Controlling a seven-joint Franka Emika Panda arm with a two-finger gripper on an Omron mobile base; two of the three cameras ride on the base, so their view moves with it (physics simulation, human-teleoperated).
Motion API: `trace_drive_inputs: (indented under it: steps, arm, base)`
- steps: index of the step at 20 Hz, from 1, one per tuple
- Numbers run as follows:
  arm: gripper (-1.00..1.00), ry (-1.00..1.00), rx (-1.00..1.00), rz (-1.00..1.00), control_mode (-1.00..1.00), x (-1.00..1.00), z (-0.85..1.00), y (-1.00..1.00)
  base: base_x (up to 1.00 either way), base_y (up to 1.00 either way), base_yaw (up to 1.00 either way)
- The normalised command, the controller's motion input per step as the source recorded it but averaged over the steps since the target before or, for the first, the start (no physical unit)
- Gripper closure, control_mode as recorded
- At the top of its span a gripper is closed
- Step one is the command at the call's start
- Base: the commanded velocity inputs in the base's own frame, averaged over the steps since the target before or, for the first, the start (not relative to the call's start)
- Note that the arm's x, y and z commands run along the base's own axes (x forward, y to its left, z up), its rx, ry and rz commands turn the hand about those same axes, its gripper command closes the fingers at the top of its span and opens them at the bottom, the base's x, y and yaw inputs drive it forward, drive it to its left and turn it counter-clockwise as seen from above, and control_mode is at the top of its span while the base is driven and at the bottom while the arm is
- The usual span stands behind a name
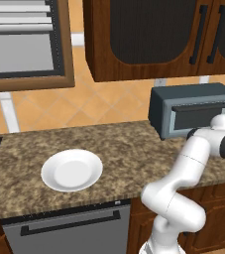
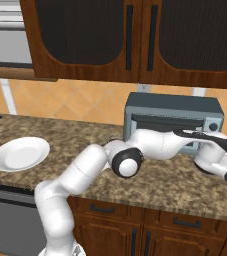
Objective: Pick up the kebab skewer and baguette bread, and place them inside the toaster oven. Close the toaster oven door and start by setting the timer.
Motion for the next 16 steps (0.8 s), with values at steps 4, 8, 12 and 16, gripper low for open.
trace_drive_inputs:
  steps: [4,8,12,16]
  arm:
    - [1.0,0.03,0.16,-0.14,-1.0,0.62,0.19,0.41]
    - [1.0,0.07,0.19,-0.14,-1.0,0.61,0.29,0.33]
    - [1.0,0.1,0.21,-0.11,-1.0,0.59,0.41,0.08]
    - [1.0,0.15,0.27,-0.09,-1.0,0.5,0.5,0.04]
  base:
    - [0.0,0.0,0.0]
    - [0.0,0.0,0.0]
    - [0.0,0.0,0.0]
    - [0.0,0.0,0.0]
